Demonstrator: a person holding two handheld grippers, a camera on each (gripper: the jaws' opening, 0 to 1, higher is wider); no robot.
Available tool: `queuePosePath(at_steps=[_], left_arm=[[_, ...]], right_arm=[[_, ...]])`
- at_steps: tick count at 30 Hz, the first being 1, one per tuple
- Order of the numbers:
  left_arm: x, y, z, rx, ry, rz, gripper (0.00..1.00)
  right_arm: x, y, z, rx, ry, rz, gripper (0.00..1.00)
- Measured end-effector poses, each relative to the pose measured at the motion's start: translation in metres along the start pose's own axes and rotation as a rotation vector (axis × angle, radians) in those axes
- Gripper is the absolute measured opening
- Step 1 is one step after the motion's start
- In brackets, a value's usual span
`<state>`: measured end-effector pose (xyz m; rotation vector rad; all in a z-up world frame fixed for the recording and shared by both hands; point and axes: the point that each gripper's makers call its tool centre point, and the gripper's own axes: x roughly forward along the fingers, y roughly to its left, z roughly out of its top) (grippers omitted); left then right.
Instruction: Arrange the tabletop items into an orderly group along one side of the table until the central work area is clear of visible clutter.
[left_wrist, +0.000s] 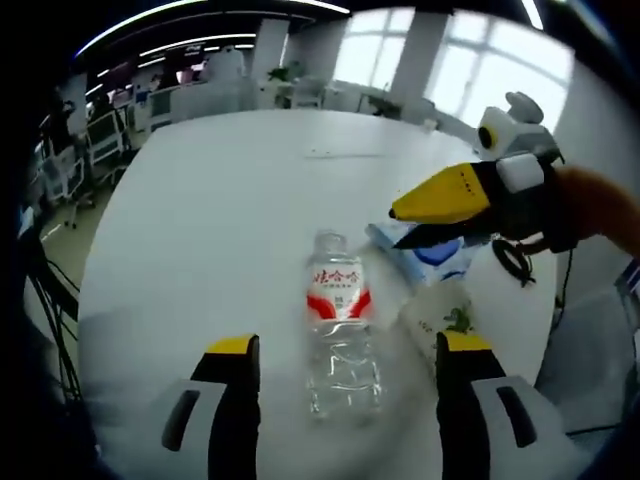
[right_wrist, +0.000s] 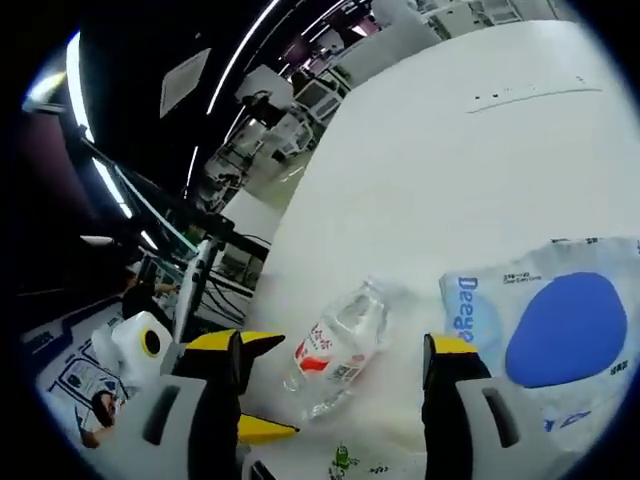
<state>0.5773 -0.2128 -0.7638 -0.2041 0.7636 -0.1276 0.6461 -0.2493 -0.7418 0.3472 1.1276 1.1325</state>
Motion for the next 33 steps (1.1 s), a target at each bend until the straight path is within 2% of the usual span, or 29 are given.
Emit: queuePosePath(at_steps=[3,4,5,7,11,14,23,26,33], left_arm=[[0.002,0.001,-0.003,0.002,0.005,0.004,0.65],[0.003,0.0,-0.006,-0.046,0.008,-0.007,0.65],[0.003,0.0,-0.008,-0.056,0.019,-0.008,0.65],[0.003,0.002,-0.008,-0.023,0.01,0.008,0.65],[0.003,0.002,-0.011,0.005,0.029,0.019,0.61],[0.004,0.002,-0.011,0.03,0.038,0.034,0.62],[0.008,0.001,-0.015,0.058,0.086,0.044,0.58],[0.01,0.001,-0.017,0.092,0.108,0.057,0.57],[0.017,-0.001,-0.02,0.083,0.131,0.047,0.55]], right_arm=[[0.004,-0.003,0.002,0.034,-0.004,0.008,0.72],[0.006,-0.005,0.002,0.046,-0.001,0.01,0.72],[0.007,-0.006,0.002,0.058,0.0,0.013,0.71],[0.008,-0.007,0.001,0.085,-0.006,0.022,0.71],[0.011,-0.009,-0.001,0.148,-0.016,0.032,0.69],[0.012,-0.009,0.001,0.18,-0.028,0.043,0.68],[0.021,-0.009,0.005,0.208,-0.031,0.053,0.65],[0.025,-0.01,0.009,0.229,-0.038,0.064,0.65],[0.025,-0.01,0.01,0.262,-0.041,0.079,0.62]])
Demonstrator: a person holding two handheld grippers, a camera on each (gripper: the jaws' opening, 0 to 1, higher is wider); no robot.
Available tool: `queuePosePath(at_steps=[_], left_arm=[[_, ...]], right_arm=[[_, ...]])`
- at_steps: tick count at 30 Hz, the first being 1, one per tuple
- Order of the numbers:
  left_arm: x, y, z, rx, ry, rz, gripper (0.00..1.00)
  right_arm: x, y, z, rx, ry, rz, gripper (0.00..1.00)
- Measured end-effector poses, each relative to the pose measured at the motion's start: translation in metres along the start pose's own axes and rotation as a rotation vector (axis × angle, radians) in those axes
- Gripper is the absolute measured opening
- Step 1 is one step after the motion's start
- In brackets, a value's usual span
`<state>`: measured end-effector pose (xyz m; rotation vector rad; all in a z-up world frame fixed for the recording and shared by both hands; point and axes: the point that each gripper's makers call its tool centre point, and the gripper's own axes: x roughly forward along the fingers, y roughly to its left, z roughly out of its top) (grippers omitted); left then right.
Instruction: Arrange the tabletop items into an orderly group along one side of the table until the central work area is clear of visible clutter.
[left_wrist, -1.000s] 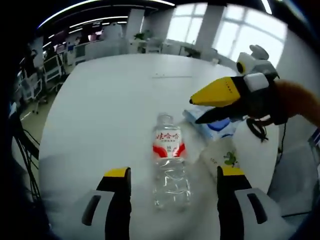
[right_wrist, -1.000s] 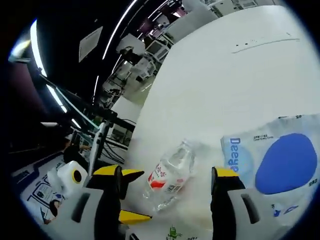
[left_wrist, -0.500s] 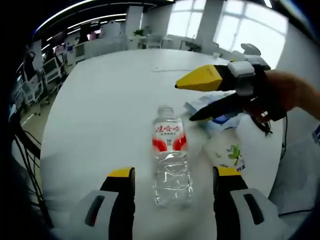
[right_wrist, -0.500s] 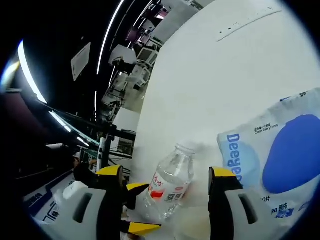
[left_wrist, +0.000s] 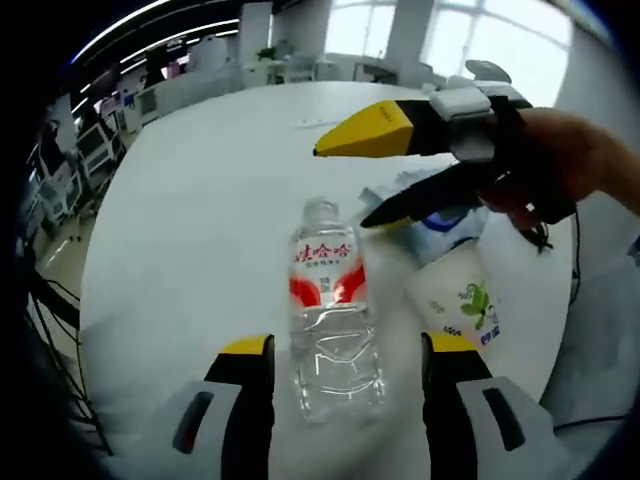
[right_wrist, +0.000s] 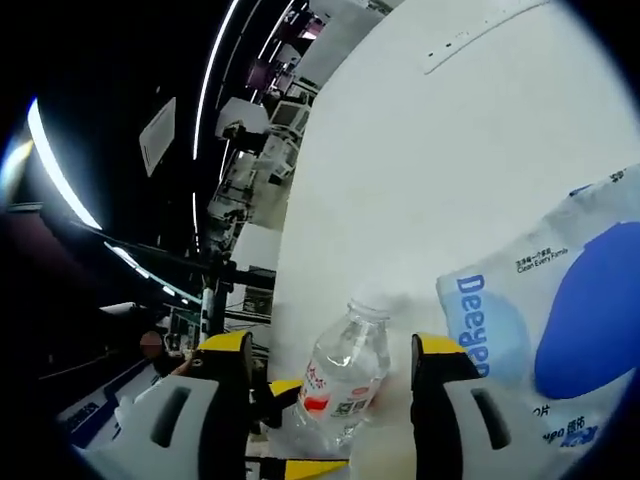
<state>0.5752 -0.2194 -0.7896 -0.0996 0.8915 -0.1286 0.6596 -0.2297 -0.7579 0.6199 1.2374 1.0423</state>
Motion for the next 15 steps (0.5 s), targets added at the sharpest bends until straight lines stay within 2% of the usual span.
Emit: queuePosePath(at_steps=[9,15], left_arm=[[0.008,-0.002,-0.003,0.023,0.027,0.003,0.52],[0.011,-0.002,-0.005,0.024,0.039,0.006,0.47]], right_arm=[[-0.003,0.002,-0.004,0.009,0.007,0.012,0.6],[-0.001,0.001,0.0,0.043,-0.006,0.033,0.59]])
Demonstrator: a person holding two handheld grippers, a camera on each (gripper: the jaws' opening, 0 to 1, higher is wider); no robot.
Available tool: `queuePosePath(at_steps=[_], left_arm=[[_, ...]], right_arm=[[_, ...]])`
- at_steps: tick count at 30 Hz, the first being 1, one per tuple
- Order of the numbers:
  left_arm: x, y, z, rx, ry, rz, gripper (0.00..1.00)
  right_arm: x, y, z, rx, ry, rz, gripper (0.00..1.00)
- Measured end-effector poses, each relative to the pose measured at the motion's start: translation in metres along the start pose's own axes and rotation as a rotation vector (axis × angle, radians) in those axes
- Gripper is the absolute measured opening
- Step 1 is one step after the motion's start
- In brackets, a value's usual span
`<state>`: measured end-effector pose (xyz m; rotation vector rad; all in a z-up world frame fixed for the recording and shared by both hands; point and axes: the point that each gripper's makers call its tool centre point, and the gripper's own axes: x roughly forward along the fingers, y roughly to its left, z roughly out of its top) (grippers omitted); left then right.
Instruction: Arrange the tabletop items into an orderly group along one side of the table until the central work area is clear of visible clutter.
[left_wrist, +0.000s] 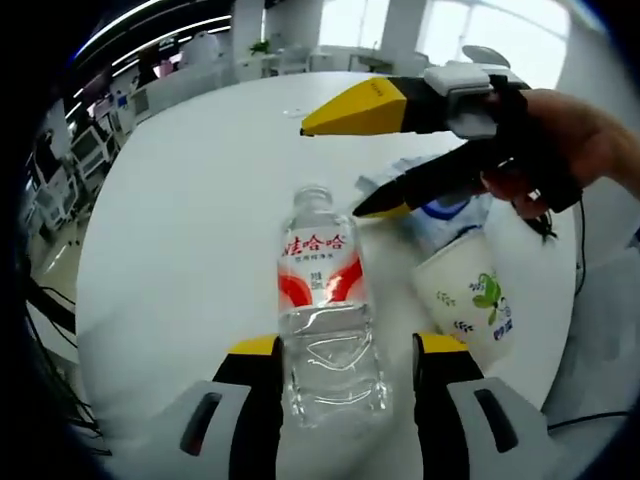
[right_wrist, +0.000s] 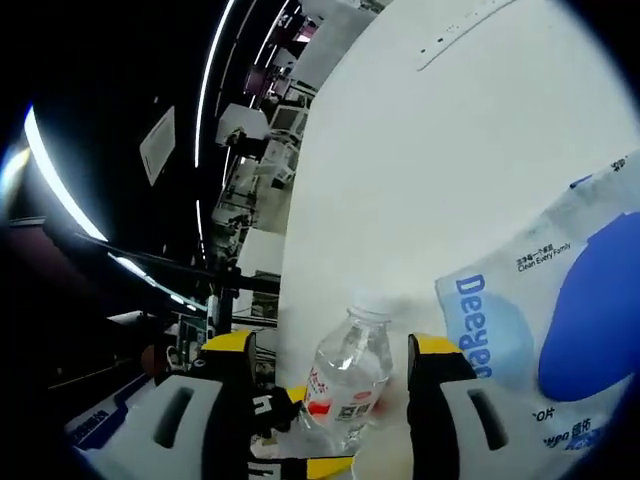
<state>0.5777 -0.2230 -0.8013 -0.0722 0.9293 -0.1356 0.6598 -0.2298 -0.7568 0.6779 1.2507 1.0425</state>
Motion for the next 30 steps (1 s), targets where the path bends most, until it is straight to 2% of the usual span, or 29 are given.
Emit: queuePosePath(at_steps=[2,4,9,13,19,25,30], left_arm=[[0.0,0.003,0.0,-0.006,-0.001,0.005,0.41],[0.0,0.004,0.0,-0.02,-0.003,0.0,0.41],[0.002,0.002,0.0,0.025,0.003,0.013,0.41],[0.003,0.004,0.001,0.004,-0.009,0.018,0.4],[0.003,0.003,0.001,-0.017,-0.053,0.026,0.39],[0.004,0.004,0.002,-0.02,-0.071,0.024,0.39],[0.003,0.003,0.003,-0.024,-0.083,0.021,0.39]], right_arm=[[0.002,-0.001,0.001,0.026,0.004,0.017,0.58],[0.003,0.0,0.004,0.064,-0.006,0.033,0.58],[0.006,-0.003,0.004,0.064,0.001,0.033,0.52],[0.01,-0.003,0.004,0.078,0.001,0.039,0.52],[0.017,-0.009,0.003,0.101,0.004,0.039,0.45],[0.023,-0.013,0.006,0.114,0.0,0.039,0.4],[0.027,-0.018,0.011,0.117,-0.01,0.025,0.32]])
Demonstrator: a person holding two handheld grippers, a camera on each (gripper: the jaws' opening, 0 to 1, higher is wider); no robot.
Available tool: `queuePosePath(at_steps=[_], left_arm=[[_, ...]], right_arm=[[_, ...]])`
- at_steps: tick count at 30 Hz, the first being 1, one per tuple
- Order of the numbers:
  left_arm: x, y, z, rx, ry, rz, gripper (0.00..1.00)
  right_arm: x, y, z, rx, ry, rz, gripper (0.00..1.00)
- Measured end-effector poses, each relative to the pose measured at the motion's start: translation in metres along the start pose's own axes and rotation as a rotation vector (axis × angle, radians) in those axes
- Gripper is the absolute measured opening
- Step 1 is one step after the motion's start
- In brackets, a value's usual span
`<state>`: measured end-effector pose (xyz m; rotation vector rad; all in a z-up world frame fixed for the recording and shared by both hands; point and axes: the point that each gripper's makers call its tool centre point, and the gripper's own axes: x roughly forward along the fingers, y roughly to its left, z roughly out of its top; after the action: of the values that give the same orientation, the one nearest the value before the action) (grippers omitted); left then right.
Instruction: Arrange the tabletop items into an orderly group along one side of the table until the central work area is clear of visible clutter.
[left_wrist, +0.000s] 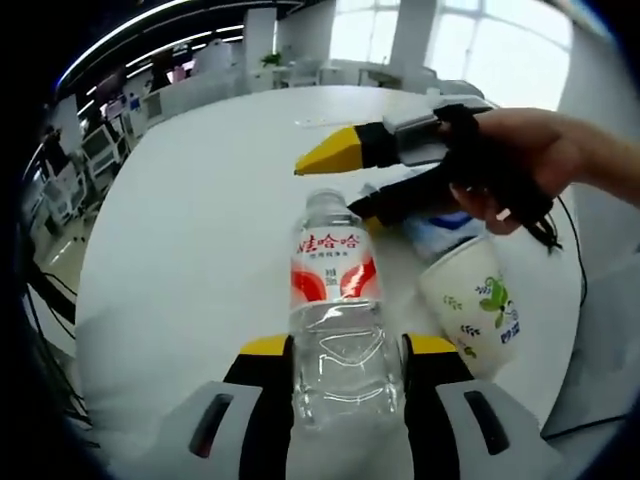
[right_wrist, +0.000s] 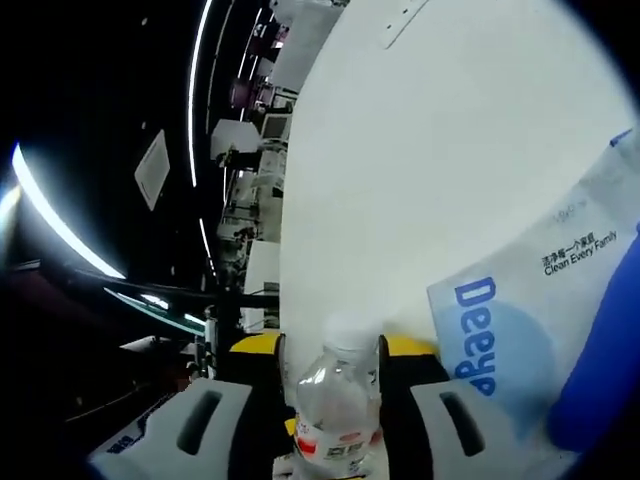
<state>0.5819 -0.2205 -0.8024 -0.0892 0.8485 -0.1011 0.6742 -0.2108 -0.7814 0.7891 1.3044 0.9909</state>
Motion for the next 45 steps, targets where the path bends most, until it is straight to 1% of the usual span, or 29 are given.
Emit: queuePosePath(at_steps=[2,4,5,7,9,17,20,22,25,31,35,40,45], left_arm=[[-0.001,-0.001,0.0,-0.004,-0.008,-0.001,0.39],[-0.003,-0.003,0.0,-0.006,-0.015,-0.003,0.39],[-0.004,-0.004,0.0,-0.004,-0.02,-0.004,0.39],[-0.004,-0.005,0.001,-0.004,-0.023,-0.005,0.39],[-0.005,-0.005,0.001,-0.009,-0.031,-0.007,0.39],[-0.01,-0.01,0.001,-0.004,-0.052,-0.003,0.39],[-0.01,-0.009,0.001,0.001,-0.061,-0.001,0.39],[-0.01,-0.008,0.001,0.004,-0.08,0.004,0.39],[-0.009,-0.006,0.001,0.008,-0.092,0.013,0.39],[-0.01,-0.003,0.002,0.008,-0.122,0.023,0.4],[-0.011,-0.002,0.003,0.002,-0.142,0.031,0.4],[-0.013,-0.001,0.003,0.004,-0.16,0.046,0.4],[-0.013,0.0,0.003,0.011,-0.167,0.059,0.4]], right_arm=[[0.001,-0.003,0.0,-0.009,0.0,-0.016,0.26],[0.0,-0.01,-0.001,-0.057,-0.007,-0.054,0.2],[0.001,-0.01,-0.001,-0.072,-0.01,-0.048,0.19],[0.001,-0.009,0.0,-0.058,-0.016,-0.049,0.19],[0.002,-0.009,0.001,-0.073,-0.019,-0.051,0.19],[0.002,-0.009,0.005,-0.079,-0.035,-0.058,0.18],[0.002,-0.009,0.005,-0.083,-0.038,-0.059,0.18],[0.002,-0.008,0.005,-0.085,-0.042,-0.059,0.18],[0.0,-0.003,0.002,-0.105,-0.049,-0.058,0.18],[-0.001,0.004,0.003,-0.148,-0.06,-0.044,0.18],[-0.002,0.012,0.003,-0.212,-0.076,-0.038,0.18],[-0.003,0.023,0.001,-0.266,-0.09,-0.026,0.17],[-0.004,0.033,-0.001,-0.334,-0.093,-0.016,0.17]])
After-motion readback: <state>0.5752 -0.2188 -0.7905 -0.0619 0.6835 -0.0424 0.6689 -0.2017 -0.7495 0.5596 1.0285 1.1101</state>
